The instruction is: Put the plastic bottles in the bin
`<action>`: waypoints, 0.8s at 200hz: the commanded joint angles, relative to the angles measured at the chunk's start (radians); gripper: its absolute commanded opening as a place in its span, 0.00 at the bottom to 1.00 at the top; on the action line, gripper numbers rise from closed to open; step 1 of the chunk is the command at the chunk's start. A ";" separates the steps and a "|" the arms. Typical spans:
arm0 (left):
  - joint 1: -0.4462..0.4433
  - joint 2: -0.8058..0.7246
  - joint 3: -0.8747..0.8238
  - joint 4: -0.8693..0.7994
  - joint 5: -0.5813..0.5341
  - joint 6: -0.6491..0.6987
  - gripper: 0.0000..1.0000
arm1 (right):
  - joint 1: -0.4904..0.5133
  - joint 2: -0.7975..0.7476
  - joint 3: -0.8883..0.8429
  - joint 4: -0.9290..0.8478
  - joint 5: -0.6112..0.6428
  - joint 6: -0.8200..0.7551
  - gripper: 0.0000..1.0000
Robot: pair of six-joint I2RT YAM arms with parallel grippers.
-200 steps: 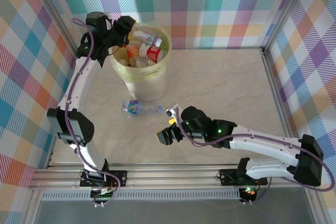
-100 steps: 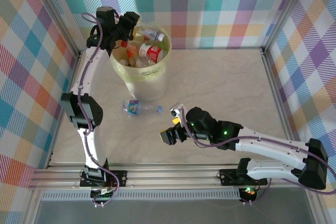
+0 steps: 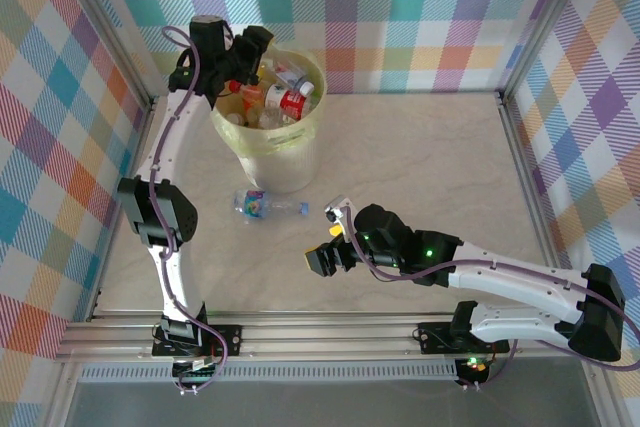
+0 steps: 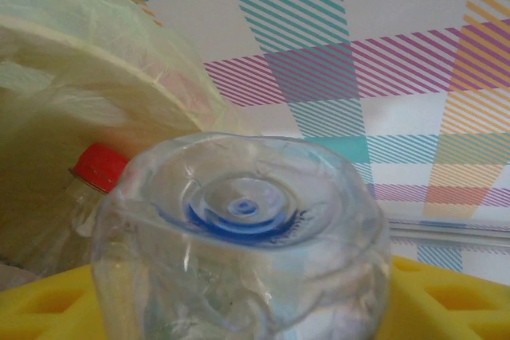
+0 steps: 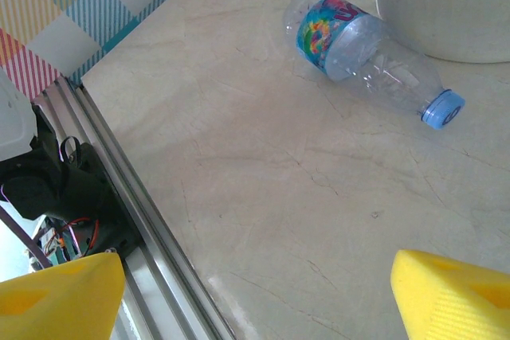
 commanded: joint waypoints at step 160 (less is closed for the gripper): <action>0.064 -0.299 -0.082 -0.298 -0.096 0.469 0.92 | 0.005 0.066 0.030 -0.028 0.059 0.031 0.86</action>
